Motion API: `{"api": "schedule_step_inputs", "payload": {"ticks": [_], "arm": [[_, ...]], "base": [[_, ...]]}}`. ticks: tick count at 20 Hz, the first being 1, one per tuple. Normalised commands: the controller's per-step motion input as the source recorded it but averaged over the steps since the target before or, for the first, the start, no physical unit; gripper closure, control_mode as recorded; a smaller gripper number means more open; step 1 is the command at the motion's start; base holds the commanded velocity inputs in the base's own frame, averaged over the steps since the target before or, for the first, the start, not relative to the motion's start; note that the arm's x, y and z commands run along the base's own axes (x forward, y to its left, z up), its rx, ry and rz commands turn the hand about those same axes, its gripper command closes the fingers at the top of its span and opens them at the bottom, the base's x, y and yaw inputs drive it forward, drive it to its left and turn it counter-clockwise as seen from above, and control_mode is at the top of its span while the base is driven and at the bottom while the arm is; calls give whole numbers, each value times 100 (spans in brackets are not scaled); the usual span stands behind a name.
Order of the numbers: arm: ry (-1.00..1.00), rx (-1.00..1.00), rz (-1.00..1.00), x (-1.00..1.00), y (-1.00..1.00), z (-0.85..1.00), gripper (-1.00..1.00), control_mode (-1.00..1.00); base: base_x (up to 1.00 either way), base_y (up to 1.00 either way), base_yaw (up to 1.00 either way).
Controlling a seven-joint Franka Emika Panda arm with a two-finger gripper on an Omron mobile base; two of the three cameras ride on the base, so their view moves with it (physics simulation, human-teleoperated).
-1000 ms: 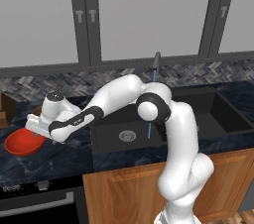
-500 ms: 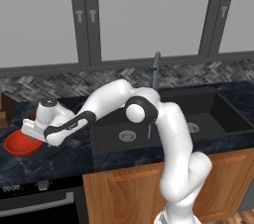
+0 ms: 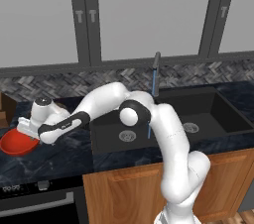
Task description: Rinse each bowl for a few seconds and place them down in the sink or on the counter.
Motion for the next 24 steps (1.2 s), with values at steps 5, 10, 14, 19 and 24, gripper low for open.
{"api": "schedule_step_inputs", "payload": {"ticks": [5,10,14,19,24], "arm": [[0,1,0,1,0,0,100,-100],[-3,7,-1,-8,-16,17,100,-100],[-14,10,-6,-32,-24,46,100,-100],[-12,2,-9,-32,-30,51,100,-100],[-13,0,-14,-50,-33,40,100,-100]], "base": [[0,0,0],[0,0,0],[0,0,0],[0,0,0],[0,0,0]]}}
